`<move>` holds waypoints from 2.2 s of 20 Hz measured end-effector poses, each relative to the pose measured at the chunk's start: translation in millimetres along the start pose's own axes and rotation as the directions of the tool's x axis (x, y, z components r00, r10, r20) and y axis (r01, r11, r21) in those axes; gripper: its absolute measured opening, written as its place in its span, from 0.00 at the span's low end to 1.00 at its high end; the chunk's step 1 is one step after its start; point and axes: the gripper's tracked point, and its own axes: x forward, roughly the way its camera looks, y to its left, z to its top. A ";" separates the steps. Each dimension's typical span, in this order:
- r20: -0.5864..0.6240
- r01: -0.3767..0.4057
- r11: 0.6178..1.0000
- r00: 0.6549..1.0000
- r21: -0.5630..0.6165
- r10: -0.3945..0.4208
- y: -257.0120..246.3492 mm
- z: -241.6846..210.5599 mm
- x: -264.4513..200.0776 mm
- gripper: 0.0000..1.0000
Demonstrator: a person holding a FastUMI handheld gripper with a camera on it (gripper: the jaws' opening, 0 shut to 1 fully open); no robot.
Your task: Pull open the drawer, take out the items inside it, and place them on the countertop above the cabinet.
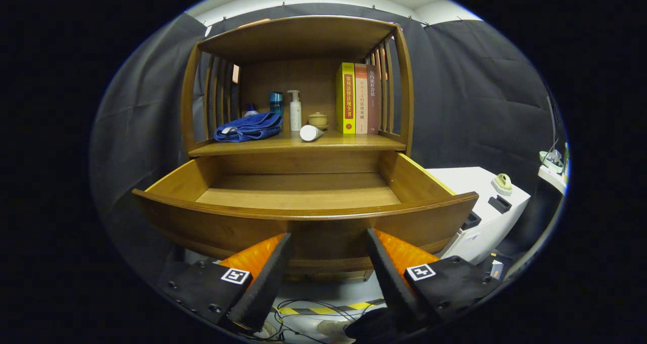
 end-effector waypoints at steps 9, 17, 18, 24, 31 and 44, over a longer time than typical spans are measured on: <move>0.052 -0.021 1.000 0.998 0.000 0.021 -0.9 36.0 63.4 0.96; 0.068 -0.022 1.000 0.997 0.017 0.021 1.5 56.5 124.9 0.97; 0.068 -0.021 1.000 0.997 0.021 0.020 2.5 58.8 132.1 0.97; 0.073 -0.008 1.000 0.997 0.029 0.006 4.7 69.7 163.5 0.97; 0.078 -0.015 1.000 0.997 0.008 0.014 4.3 74.8 178.1 0.97; 0.277 0.044 0.999 0.960 -0.014 -0.039 -33.8 270.6 84.8 0.97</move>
